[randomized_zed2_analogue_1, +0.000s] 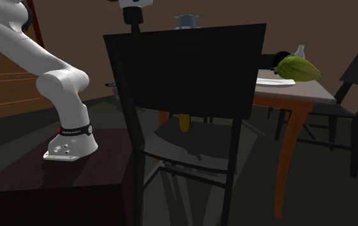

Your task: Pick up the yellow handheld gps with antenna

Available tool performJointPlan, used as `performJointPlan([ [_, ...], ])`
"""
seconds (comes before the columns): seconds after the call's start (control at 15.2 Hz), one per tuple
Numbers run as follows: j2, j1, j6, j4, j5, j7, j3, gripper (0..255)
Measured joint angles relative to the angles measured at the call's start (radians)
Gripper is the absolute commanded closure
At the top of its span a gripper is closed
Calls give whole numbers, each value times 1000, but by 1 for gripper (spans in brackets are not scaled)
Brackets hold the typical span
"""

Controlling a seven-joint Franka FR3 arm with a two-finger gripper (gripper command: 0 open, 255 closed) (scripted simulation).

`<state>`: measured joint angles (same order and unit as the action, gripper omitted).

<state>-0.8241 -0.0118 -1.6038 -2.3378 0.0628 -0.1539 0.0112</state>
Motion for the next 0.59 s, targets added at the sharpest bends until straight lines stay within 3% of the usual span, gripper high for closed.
performJointPlan([
  [0.2,-2,-2,-50,-40,-1,12,13,0],
  [0.59,41,-12,-314,-196,-10,73,80,0],
])
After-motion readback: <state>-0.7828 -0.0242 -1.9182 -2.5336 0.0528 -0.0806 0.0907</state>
